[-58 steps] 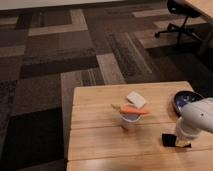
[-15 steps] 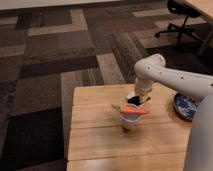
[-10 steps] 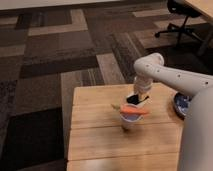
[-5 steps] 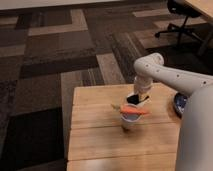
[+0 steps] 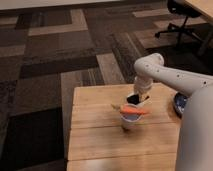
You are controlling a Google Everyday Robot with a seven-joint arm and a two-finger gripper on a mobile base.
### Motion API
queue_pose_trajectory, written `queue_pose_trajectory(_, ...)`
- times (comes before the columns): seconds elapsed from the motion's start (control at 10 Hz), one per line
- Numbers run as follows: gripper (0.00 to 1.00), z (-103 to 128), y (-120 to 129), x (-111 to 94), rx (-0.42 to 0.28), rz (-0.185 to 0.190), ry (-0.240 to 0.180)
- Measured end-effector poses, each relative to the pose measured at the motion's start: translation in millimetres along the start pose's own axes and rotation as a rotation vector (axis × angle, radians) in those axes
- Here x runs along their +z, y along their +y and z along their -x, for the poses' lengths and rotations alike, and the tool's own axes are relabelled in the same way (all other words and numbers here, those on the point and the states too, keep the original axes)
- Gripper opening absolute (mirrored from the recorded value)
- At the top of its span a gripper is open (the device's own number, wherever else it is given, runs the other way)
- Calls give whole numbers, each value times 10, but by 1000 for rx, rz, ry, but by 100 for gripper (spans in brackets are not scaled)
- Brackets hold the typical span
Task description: Place the eraser on the white sponge
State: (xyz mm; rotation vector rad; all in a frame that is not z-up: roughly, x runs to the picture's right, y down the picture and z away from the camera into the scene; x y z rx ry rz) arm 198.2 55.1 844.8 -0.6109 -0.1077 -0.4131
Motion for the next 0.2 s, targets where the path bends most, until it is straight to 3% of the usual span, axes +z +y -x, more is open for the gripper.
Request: queue_pose_trajectory(0.2, 80, -2, 3, 1, 0, 0, 0)
